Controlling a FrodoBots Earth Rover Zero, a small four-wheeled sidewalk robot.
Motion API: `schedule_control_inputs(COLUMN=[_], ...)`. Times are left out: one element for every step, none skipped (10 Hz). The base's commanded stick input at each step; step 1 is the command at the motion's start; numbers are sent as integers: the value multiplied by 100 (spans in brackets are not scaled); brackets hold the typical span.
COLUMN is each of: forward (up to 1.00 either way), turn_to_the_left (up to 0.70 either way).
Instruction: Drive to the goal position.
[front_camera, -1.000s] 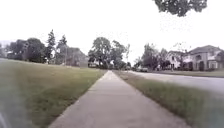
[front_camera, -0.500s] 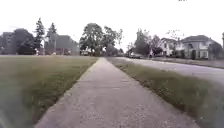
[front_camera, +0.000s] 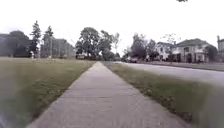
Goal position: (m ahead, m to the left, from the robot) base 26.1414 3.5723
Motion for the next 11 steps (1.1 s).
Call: schedule_control_inputs(forward=[70, 70, 70, 70, 70, 70, 70, 70, 70, 70, 70], turn_to_the_left=[0, 0, 0, 0, 0, 0, 35, 35, 21, 0, 0])
